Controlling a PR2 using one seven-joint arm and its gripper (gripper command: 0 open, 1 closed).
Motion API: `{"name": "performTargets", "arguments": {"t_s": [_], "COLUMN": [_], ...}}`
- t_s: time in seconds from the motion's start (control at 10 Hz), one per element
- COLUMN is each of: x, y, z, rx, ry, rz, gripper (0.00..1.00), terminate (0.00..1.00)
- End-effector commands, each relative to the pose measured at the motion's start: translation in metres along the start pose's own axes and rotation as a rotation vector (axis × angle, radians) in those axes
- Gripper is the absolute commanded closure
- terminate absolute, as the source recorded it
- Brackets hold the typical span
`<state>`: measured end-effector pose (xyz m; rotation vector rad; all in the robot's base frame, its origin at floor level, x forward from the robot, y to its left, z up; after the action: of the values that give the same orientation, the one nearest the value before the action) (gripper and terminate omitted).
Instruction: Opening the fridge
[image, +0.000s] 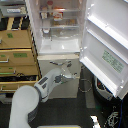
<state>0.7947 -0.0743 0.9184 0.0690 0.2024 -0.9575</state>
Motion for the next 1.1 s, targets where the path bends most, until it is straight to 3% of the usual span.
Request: {"name": "performTargets", "arguments": {"t_s": [0.1,1.1], "x": [-0.386,-0.628], "y": [-0.063,-0.106], "z": [0.047,-0.008], "rx": [-0.028,-0.045], "ry": [-0.375,-0.517], "rz": [0.251,0.600], "gripper": [0.00,0.00], "terminate": [0.00,0.00]}}
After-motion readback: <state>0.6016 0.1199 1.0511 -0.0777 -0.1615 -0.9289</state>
